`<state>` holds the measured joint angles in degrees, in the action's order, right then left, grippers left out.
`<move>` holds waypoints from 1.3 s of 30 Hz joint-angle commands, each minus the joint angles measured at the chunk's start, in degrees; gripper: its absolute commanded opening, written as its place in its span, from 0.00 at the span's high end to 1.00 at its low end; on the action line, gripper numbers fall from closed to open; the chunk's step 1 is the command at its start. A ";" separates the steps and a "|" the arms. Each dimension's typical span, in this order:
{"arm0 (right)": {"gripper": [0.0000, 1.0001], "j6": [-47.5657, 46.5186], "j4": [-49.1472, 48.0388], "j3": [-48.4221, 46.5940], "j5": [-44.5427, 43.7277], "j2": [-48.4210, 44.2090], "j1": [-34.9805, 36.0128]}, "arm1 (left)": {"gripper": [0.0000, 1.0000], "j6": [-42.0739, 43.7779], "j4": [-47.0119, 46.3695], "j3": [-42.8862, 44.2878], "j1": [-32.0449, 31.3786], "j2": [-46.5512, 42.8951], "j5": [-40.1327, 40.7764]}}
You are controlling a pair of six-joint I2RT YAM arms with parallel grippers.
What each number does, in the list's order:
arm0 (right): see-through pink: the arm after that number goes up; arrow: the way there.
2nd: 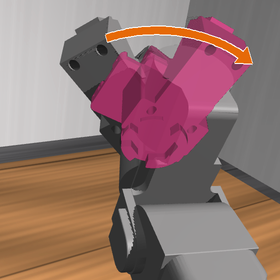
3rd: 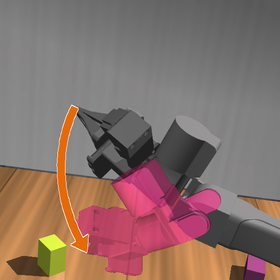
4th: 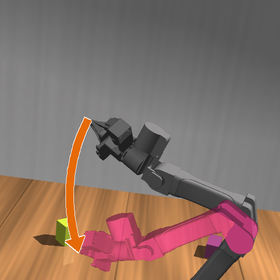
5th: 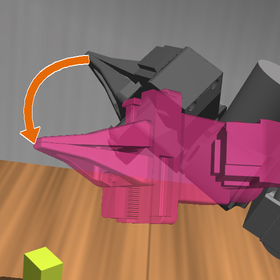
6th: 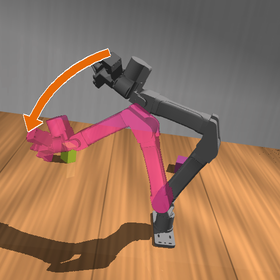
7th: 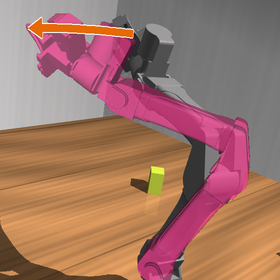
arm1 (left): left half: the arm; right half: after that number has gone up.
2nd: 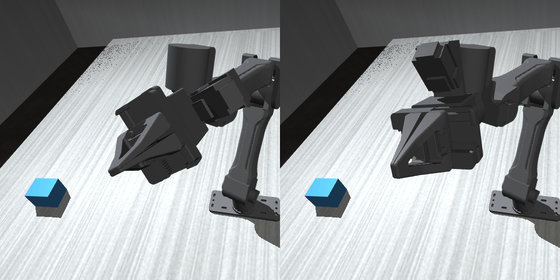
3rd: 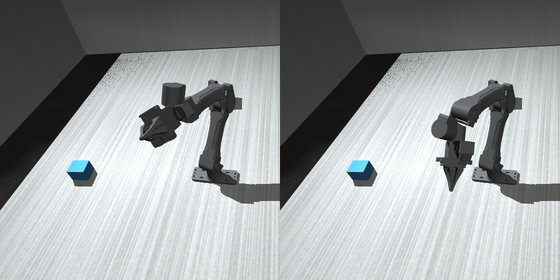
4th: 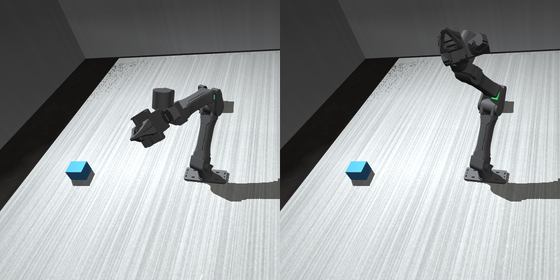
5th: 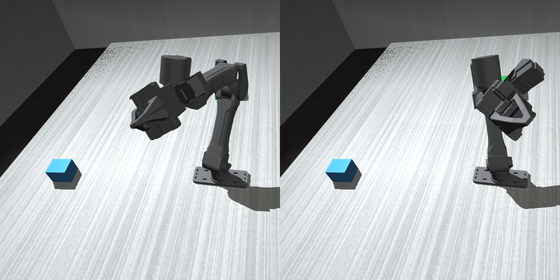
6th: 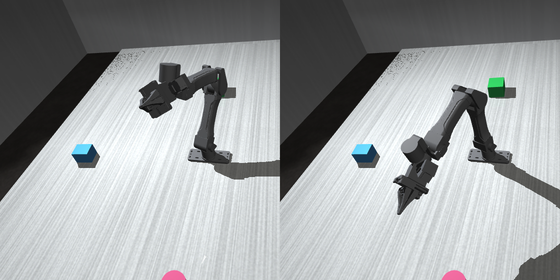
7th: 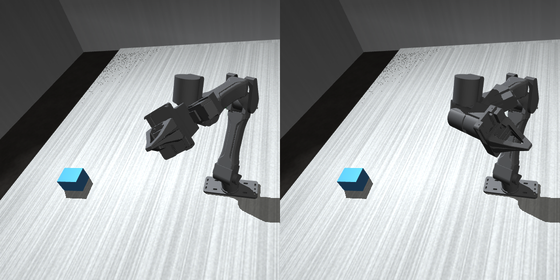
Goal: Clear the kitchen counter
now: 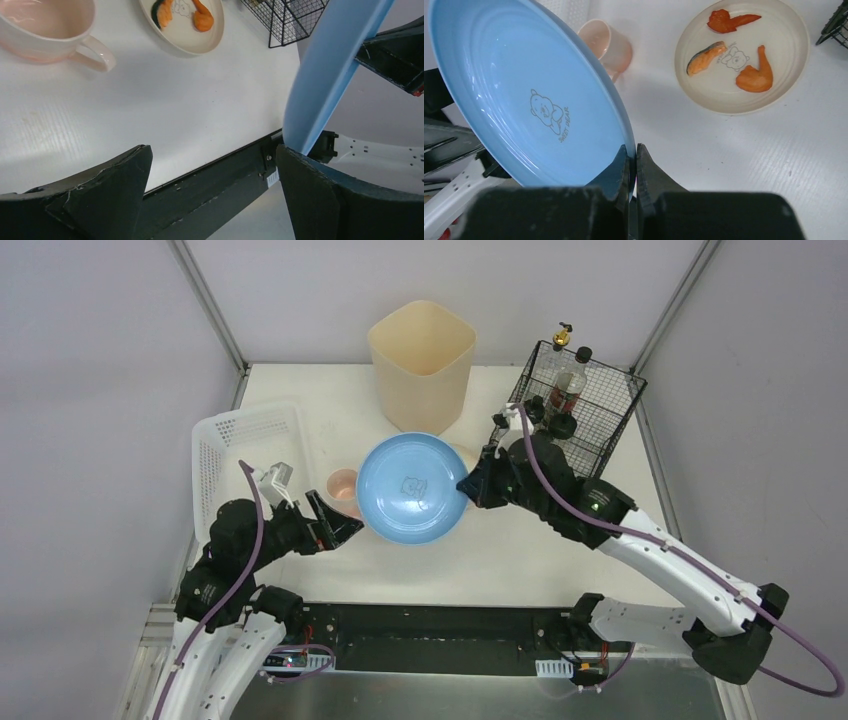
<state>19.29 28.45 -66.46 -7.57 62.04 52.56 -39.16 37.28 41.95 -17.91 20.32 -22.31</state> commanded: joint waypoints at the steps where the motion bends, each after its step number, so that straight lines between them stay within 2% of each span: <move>1: 1.00 3.62 -0.16 0.63 1.31 -2.97 1.87 | 0.00 -5.22 -5.46 -0.88 0.39 1.57 -5.36; 10: 1.00 5.12 0.91 0.32 -4.76 -0.37 5.71 | 0.00 -9.30 -8.17 -0.72 0.37 0.05 -9.85; 12: 1.00 6.01 0.82 0.57 -6.57 -0.42 5.72 | 0.05 -9.79 -8.10 -1.02 0.39 -1.15 -11.05; 17: 1.00 7.13 1.84 0.73 -10.17 -0.84 5.77 | 0.07 -11.72 -8.03 -2.20 0.41 -4.43 -13.15; 26: 1.00 7.78 1.75 2.60 -10.52 -1.00 6.19 | 0.11 -14.65 -7.83 -1.10 0.41 -7.08 -15.10; 39: 1.00 7.45 0.58 -0.10 -11.16 1.15 13.34 | 0.12 -9.66 -7.83 -3.05 0.35 -2.23 -13.53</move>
<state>26.15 31.33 -63.26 -17.15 62.26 63.51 -51.70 31.92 39.35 -17.89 15.46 -35.57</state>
